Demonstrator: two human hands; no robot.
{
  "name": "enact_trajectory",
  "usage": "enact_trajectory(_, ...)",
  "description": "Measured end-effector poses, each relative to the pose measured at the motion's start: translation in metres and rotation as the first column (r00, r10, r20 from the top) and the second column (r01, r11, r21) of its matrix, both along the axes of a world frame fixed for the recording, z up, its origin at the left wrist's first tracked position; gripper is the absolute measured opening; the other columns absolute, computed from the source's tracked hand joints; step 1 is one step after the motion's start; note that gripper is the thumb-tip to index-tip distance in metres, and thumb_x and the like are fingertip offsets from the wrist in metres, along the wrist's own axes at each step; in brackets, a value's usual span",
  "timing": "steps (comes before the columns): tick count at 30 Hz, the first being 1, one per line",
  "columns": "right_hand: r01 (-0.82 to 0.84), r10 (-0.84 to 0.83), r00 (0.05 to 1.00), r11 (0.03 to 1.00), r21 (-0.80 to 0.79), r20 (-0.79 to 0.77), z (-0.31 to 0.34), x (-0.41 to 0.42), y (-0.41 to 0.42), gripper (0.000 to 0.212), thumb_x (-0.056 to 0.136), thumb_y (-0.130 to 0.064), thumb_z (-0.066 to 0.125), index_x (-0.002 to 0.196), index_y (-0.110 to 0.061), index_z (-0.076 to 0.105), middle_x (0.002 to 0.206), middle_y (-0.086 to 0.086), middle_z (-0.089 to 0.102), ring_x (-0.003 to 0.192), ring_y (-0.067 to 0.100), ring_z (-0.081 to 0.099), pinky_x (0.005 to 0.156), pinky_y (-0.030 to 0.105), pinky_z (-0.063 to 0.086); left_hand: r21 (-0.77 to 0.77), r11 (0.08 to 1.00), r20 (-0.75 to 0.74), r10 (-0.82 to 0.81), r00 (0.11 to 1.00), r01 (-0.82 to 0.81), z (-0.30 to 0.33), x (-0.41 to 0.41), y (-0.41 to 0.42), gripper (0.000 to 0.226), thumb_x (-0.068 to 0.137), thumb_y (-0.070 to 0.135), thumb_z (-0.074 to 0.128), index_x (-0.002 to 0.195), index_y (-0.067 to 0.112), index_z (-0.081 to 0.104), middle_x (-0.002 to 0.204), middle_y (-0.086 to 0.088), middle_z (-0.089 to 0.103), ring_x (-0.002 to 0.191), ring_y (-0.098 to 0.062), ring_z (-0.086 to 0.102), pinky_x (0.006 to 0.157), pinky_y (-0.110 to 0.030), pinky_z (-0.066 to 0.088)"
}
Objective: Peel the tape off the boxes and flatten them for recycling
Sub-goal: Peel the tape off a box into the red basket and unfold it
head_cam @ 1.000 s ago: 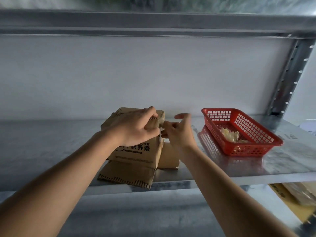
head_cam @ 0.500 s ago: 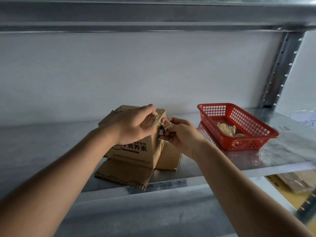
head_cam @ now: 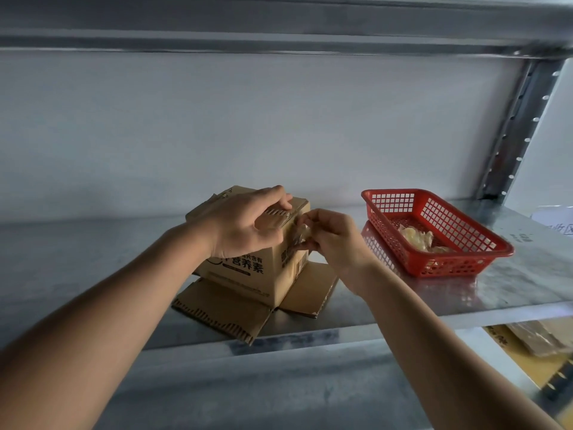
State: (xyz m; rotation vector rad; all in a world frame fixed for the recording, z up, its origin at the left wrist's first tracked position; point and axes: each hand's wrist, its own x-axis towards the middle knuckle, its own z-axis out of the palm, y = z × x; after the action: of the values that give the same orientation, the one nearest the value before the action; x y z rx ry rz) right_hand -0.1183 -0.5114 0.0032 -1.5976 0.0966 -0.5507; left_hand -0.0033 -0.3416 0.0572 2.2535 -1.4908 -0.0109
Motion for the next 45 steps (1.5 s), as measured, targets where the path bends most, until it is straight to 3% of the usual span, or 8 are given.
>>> enact_trajectory(4,0.145,-0.137,0.989,0.964,-0.225,0.052,-0.003,-0.006,0.006,0.021,0.1,0.013,0.046,0.095,0.009,0.066,0.082,0.0,0.069,0.07,0.003,0.066,0.067,0.021,0.056,-0.006,1.0,0.025,-0.004,1.0,0.005,-0.001,-0.002,0.001,0.054,0.08,0.055,0.054,0.131,0.038,0.05,0.153,0.024,0.045,0.114,-0.012,0.063,0.089,-0.035,0.051)
enact_trajectory(8,0.347,-0.303,0.935,0.684,-0.642,0.184,-0.005,-0.011,0.011,0.024,0.098,0.002,0.054,0.093,-0.015,0.069,0.091,-0.004,0.072,0.08,0.009,0.065,0.069,0.021,0.047,-0.012,1.0,0.049,0.004,0.999,-0.003,-0.001,-0.003,0.001,0.058,0.074,0.062,0.049,0.128,0.042,0.05,0.152,0.028,0.044,0.113,-0.013,0.063,0.092,-0.044,0.052)
enact_trajectory(15,0.36,-0.298,0.929,0.59,-0.723,0.22,-0.004,-0.009,0.016,0.023,0.096,0.002,0.056,0.095,-0.015,0.071,0.094,0.001,0.071,0.085,0.019,0.067,0.074,0.032,0.052,-0.028,1.0,0.073,-0.005,0.997,0.007,-0.002,-0.003,0.001,0.055,0.075,0.063,0.049,0.126,0.042,0.051,0.151,0.026,0.046,0.114,-0.018,0.065,0.093,-0.045,0.053)
enact_trajectory(21,0.307,-0.265,0.942,0.928,-0.209,0.208,-0.017,-0.013,0.012,0.012,0.101,-0.006,0.063,0.096,-0.012,0.072,0.083,0.007,0.074,0.075,0.033,0.067,0.07,0.052,0.056,-0.08,0.996,0.041,-0.031,0.999,0.034,-0.004,0.002,0.002,0.051,0.078,0.057,0.053,0.124,0.036,0.053,0.153,0.02,0.049,0.125,-0.01,0.059,0.091,-0.04,0.053)
enact_trajectory(26,0.073,-0.128,0.976,0.955,0.286,0.178,-0.024,-0.018,0.016,0.046,0.109,-0.037,0.04,0.117,-0.005,0.071,0.12,0.012,0.073,0.102,0.018,0.075,0.093,0.031,0.059,-0.11,0.993,0.014,-0.035,0.999,0.036,-0.005,0.004,0.001,0.052,0.074,0.062,0.053,0.118,0.034,0.054,0.152,0.021,0.05,0.123,-0.008,0.058,0.086,-0.029,0.048)
enact_trajectory(33,0.26,-0.231,0.962,0.936,-0.236,0.143,-0.027,-0.014,0.01,0.044,0.085,-0.02,0.085,0.126,-0.027,0.072,0.112,-0.016,0.07,0.09,0.002,0.071,0.074,0.019,0.058,-0.128,0.991,-0.009,-0.051,0.999,0.049,-0.006,0.005,0.0,0.049,0.077,0.05,0.059,0.119,0.025,0.056,0.152,0.016,0.051,0.122,-0.009,0.061,0.092,-0.035,0.052)
enact_trajectory(39,0.524,-0.408,0.851,0.709,-0.473,0.331,-0.031,0.0,0.008,0.008,0.085,-0.019,0.084,0.093,-0.022,0.082,0.084,-0.017,0.071,0.079,-0.008,0.064,0.066,0.004,0.041,-0.104,0.994,0.083,-0.031,0.996,0.04,-0.008,0.005,0.001,0.059,0.075,0.071,0.057,0.121,0.035,0.05,0.149,0.025,0.05,0.112,-0.005,0.062,0.082,-0.032,0.052)
enact_trajectory(45,0.454,-0.301,0.888,0.69,-0.563,0.346,-0.027,0.007,0.006,0.028,0.088,0.008,0.066,0.096,-0.019,0.07,0.095,-0.002,0.072,0.087,0.008,0.068,0.072,0.019,0.052,-0.118,0.993,0.143,0.007,0.99,0.01,-0.01,0.005,-0.005,0.057,0.066,0.069,0.063,0.115,0.043,0.047,0.144,0.028,0.053,0.106,-0.01,0.066,0.085,-0.042,0.056)
